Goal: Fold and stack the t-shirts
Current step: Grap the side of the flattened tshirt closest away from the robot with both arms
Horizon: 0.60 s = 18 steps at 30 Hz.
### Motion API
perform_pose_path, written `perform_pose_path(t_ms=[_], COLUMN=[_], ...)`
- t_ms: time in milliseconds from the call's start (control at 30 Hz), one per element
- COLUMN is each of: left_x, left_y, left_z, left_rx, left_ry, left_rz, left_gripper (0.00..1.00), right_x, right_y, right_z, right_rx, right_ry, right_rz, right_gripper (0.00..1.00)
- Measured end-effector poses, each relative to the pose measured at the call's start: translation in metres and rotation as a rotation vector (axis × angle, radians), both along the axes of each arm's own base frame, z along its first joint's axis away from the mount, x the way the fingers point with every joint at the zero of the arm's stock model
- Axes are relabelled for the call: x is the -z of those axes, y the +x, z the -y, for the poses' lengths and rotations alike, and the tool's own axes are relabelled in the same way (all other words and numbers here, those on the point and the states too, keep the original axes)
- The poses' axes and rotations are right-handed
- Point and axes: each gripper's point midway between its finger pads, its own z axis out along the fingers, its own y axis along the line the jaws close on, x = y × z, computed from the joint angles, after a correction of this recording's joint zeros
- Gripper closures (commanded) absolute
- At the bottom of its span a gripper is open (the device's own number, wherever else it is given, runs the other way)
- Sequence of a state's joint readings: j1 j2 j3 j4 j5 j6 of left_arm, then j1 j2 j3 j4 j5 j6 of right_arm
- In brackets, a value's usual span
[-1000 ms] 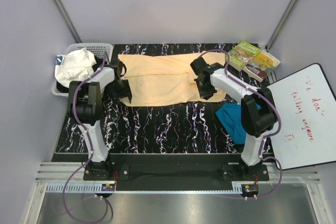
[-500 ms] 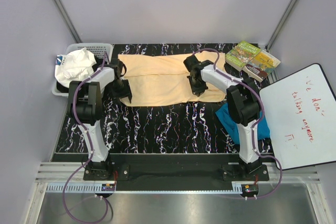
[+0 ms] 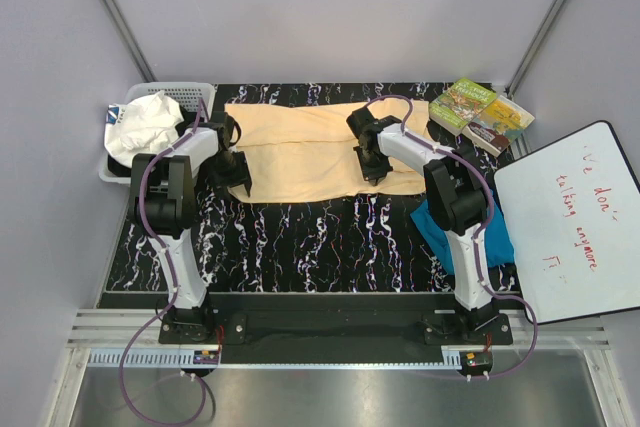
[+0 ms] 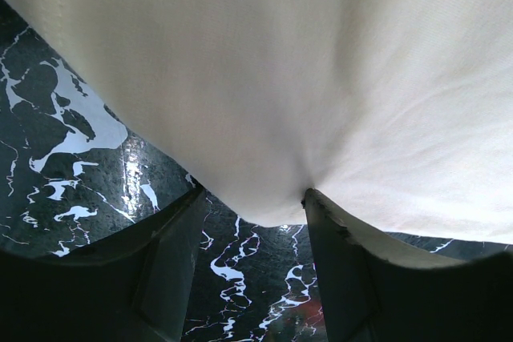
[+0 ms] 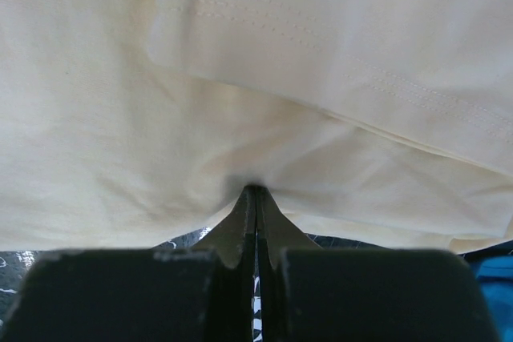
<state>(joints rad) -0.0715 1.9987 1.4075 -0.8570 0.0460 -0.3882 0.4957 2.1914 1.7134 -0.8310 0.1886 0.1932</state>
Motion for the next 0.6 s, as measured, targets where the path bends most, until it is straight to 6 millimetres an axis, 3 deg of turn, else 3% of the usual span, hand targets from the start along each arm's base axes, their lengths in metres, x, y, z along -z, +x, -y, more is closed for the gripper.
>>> perform_pose_path(t_ms=[233,600], left_x=[0.0,0.0], left_y=[0.0,0.0], left_z=[0.0,-0.001], left_rx=[0.003,0.014], left_ry=[0.002,0.003], left_rz=[-0.01,-0.013], left_gripper=[0.4,0.4], right_x=[-0.004,-0.036], right_y=[0.0,-0.002], right_z=[0.0,0.003], right_rx=[0.019,0.058], right_ry=[0.007,0.035], right_rz=[0.008,0.074], right_gripper=[1.0,1.0])
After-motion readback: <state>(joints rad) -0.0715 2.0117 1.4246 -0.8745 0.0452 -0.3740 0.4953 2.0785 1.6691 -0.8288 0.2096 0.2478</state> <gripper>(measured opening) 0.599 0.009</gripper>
